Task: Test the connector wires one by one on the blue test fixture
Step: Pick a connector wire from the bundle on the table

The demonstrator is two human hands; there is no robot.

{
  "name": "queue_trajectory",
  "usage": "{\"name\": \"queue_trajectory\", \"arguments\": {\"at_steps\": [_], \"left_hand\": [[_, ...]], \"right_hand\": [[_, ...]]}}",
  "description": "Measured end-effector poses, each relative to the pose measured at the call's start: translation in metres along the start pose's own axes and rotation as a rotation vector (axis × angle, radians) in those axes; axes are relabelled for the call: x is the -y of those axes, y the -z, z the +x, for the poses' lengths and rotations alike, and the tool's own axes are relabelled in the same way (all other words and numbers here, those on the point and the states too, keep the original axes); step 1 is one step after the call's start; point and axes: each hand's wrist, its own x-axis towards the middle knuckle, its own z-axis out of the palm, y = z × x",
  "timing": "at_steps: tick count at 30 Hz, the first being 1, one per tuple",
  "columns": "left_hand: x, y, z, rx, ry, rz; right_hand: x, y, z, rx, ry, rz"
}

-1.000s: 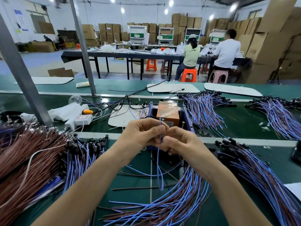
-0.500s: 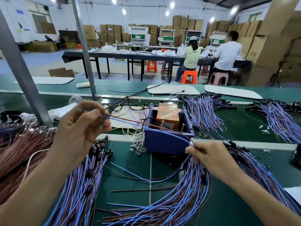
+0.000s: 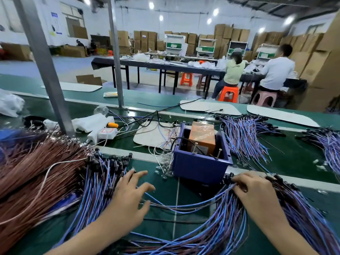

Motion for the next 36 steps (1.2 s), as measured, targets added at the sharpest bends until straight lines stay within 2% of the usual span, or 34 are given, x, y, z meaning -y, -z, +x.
{"name": "queue_trajectory", "arguments": {"at_steps": [1, 3, 6, 8, 11, 14, 18, 21, 24, 25, 27, 29, 34, 36], "left_hand": [[-0.006, -0.006, 0.0, 0.04, -0.031, -0.005], [-0.018, -0.016, 0.005, 0.131, -0.094, -0.021], [-0.031, -0.027, 0.018, 0.243, -0.096, 0.109], [-0.035, -0.031, 0.023, 0.311, -0.053, 0.214], [-0.042, -0.032, 0.023, 0.359, -0.047, 0.295], [-0.055, -0.031, 0.013, 0.437, -0.077, 0.178], [-0.062, -0.026, -0.008, 0.517, -0.174, -0.056], [-0.047, -0.01, -0.014, 0.415, -0.135, -0.085], [-0.018, 0.012, -0.014, 0.17, -0.042, 0.14], [-0.008, 0.019, -0.015, 0.137, 0.016, 0.252], [0.009, 0.029, -0.021, 0.188, 0.137, 0.442], [0.021, 0.031, -0.03, 0.294, 0.223, 0.507], [0.031, 0.031, -0.043, 0.359, 0.272, 0.392], [0.029, 0.038, -0.034, 0.308, 0.258, 0.32]], "right_hand": [[-0.002, -0.005, 0.001, 0.026, -0.001, 0.02], [-0.007, -0.016, 0.001, 0.22, -0.017, 0.005], [-0.015, -0.028, 0.002, 0.461, -0.055, -0.197], [-0.019, -0.032, -0.001, 0.471, -0.068, -0.251], [-0.018, -0.039, -0.005, 0.428, 0.019, -0.218], [-0.012, -0.05, -0.015, 0.492, 0.101, -0.135], [0.0, -0.071, -0.037, 0.582, 0.099, -0.149], [0.0, -0.077, -0.049, 0.5, 0.086, -0.184], [0.005, -0.079, -0.058, 0.32, 0.13, -0.151], [0.006, -0.079, -0.062, 0.226, 0.175, -0.161], [0.011, -0.077, -0.069, 0.072, 0.175, -0.096], [0.017, -0.084, -0.073, 0.081, 0.137, -0.089], [0.024, -0.092, -0.075, -0.092, 0.124, -0.089], [0.039, -0.082, -0.075, 0.046, 0.055, 0.087]]}}
